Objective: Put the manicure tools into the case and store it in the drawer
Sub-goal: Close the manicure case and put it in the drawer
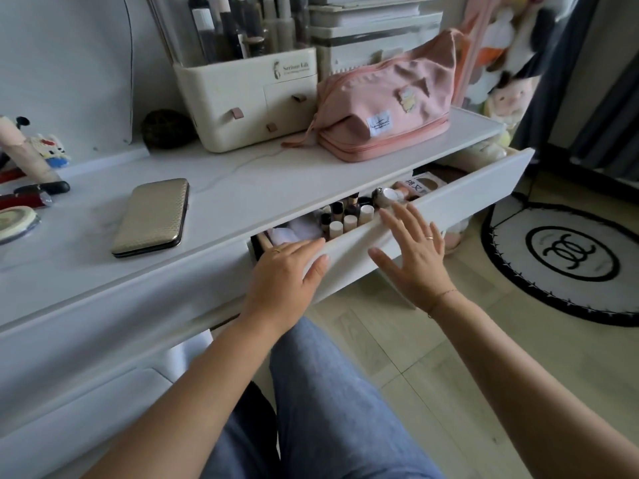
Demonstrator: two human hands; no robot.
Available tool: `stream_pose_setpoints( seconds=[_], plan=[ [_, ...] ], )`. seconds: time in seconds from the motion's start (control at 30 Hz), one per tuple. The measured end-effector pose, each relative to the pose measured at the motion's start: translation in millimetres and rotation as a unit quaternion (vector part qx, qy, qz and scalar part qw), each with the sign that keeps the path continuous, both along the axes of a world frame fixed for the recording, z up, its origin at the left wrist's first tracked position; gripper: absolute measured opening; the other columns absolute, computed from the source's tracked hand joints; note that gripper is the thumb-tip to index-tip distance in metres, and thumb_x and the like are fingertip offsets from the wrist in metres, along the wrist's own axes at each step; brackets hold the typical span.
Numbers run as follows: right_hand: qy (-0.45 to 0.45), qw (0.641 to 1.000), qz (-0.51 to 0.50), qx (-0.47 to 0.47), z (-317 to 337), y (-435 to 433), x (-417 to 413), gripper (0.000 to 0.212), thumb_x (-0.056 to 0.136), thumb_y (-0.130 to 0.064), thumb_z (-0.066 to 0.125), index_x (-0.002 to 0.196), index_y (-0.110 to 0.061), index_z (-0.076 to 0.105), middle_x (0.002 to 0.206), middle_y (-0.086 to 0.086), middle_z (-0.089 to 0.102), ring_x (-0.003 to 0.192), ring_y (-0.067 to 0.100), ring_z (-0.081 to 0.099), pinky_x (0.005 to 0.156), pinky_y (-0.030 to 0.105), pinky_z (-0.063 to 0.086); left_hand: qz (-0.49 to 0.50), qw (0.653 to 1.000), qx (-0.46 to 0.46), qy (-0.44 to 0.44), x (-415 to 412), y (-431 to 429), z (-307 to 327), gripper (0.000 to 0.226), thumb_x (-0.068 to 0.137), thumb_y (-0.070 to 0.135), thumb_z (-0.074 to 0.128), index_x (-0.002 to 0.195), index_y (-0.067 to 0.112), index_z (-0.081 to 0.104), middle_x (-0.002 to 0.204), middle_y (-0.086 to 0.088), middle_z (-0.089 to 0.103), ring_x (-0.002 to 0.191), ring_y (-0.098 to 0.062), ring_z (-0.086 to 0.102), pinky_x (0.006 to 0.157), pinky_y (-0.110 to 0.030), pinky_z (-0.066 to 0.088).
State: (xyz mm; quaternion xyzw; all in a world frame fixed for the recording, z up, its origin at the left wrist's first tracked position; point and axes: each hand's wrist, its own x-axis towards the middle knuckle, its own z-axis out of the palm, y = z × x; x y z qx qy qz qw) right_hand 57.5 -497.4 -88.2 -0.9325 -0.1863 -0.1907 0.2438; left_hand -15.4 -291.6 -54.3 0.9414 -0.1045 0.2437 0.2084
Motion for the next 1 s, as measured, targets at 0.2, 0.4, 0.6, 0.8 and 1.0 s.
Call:
stream_pose_setpoints(
  seconds=[0.2,0.4,0.6,0.8,1.0],
  plan=[
    [-0.005,0.999,0.001,-0.036,14,-21,-8,0.059,0.083,-0.064,0.027,0.131,-0.033,0.043,0.144,-0.008,0.038,0.138,0.018,0.025,0.114,0.046,0.01,-0.013,0.999,-0.028,-0.017,-13,-13,4,0.046,0.091,0.04,0.039,0.101,0.01,0.071,0.096,-0.002,0.074,0.091,-0.018,0.067,0.081,-0.022,0.044],
    [-0.012,0.999,-0.032,-0.011,18,-39,-41,0.052,0.082,-0.064,0.031,0.115,-0.03,0.05,0.129,-0.007,0.044,0.127,0.022,0.029,0.104,0.046,0.021,-0.039,0.999,-0.012,-0.034,-27,-30,12,0.045,0.092,0.039,0.042,0.054,0.015,0.043,0.049,0.003,0.041,0.052,-0.017,0.043,0.046,-0.034,0.038],
    [-0.013,0.998,-0.068,0.005,20,-60,-67,0.047,0.082,-0.066,0.03,0.098,-0.025,0.049,0.111,-0.005,0.047,0.117,0.023,0.032,0.099,0.045,0.026,-0.105,0.994,-0.015,-0.017,-43,-52,16,0.051,0.092,0.044,0.042,0.051,0.012,0.043,0.046,0.001,0.041,0.049,-0.017,0.04,0.044,-0.035,0.036],
    [-0.015,0.997,-0.078,-0.021,22,-73,-81,0.047,0.082,-0.067,0.028,0.095,-0.026,0.048,0.108,-0.005,0.046,0.114,0.018,0.032,0.101,0.045,0.022,-0.149,0.988,-0.019,-0.022,-51,-60,12,0.049,0.094,0.044,0.041,0.055,0.015,0.043,0.049,0.004,0.041,0.051,-0.016,0.042,0.048,-0.038,0.04],
    [0.011,0.996,-0.026,0.084,59,-18,-73,0.055,0.082,-0.061,0.042,0.117,-0.02,0.049,0.126,0.003,0.04,0.121,0.02,0.032,0.106,0.04,0.027,-0.069,0.994,-0.051,-0.071,-47,-16,35,0.039,0.093,0.041,0.044,0.1,0.015,0.072,0.1,0.002,0.072,0.098,-0.012,0.062,0.09,-0.031,0.046]
  ],
)
